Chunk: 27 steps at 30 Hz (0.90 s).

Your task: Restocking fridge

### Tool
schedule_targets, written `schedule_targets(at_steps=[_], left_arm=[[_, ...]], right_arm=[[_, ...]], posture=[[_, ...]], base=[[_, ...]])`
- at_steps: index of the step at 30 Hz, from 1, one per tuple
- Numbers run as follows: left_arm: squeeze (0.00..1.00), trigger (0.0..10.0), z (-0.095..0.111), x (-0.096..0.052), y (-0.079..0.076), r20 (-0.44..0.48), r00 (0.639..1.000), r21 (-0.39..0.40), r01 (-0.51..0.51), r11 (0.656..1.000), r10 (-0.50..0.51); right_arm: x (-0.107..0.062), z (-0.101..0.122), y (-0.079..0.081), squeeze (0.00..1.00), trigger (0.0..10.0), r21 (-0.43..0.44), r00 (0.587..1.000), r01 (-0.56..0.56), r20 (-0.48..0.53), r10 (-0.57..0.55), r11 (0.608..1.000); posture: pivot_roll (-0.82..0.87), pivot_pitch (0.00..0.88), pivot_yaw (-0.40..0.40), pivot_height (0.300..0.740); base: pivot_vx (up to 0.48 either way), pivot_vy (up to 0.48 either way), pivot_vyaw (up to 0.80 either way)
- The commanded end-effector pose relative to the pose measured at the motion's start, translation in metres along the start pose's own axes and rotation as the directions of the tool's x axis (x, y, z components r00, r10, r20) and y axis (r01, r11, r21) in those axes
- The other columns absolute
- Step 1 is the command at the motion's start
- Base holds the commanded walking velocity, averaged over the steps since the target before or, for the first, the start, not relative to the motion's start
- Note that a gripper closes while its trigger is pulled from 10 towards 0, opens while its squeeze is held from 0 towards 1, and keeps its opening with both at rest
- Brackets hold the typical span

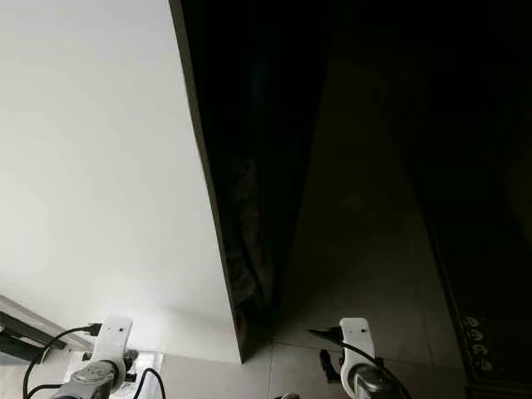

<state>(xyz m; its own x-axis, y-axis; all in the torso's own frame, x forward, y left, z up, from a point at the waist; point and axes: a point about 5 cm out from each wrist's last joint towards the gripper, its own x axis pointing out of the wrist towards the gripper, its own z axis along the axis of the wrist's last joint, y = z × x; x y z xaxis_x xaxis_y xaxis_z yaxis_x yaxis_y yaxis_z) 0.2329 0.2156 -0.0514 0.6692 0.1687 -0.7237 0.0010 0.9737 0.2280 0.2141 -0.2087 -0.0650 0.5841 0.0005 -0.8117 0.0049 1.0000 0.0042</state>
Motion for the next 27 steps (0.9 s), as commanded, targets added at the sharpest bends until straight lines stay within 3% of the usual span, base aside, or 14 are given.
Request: schedule_targets(at_steps=[1, 11, 16, 27], left_arm=[[0.0, 10.0, -0.0162, -0.0026, 0.0076, -0.052, 0.999, 0.014, -0.016, 1.0, 0.016], [0.0, 10.0, -0.0172, -0.0026, 0.0096, -0.066, 0.997, 0.019, -0.041, 0.999, 0.043], [0.0, 10.0, -0.0186, -0.0029, 0.0108, -0.072, 0.996, 0.019, -0.047, 0.999, 0.048], [0.0, 10.0, -0.0186, -0.0029, 0.0108, -0.073, 0.996, 0.019, -0.048, 0.999, 0.049]], right_arm=[[0.0004, -0.0045, 0.0051, 0.0, 10.0, 0.019, 1.0, -0.007, -0.007, 0.007, 1.0], [-0.0004, 0.0017, 0.0018, 0.0, 10.0, 0.031, 0.993, 0.08, 0.088, -0.082, 0.996], [-0.0017, 0.0039, 0.0009, 0.0, 10.0, 0.078, 0.979, 0.128, 0.15, -0.138, 0.989], [-0.0018, 0.0038, 0.0011, 0.0, 10.0, 0.079, 0.977, 0.133, 0.155, -0.144, 0.988]], posture=[[-0.09, 0.072, -0.005, 0.74], [-0.1, 0.071, -0.001, 0.74], [-0.11, 0.069, 0.006, 0.74], [-0.11, 0.069, 0.006, 0.74]], base=[[0.0, 0.0, 0.0], [0.0, 0.0, 0.0], [0.0, 0.0, 0.0], [0.0, 0.0, 0.0]])
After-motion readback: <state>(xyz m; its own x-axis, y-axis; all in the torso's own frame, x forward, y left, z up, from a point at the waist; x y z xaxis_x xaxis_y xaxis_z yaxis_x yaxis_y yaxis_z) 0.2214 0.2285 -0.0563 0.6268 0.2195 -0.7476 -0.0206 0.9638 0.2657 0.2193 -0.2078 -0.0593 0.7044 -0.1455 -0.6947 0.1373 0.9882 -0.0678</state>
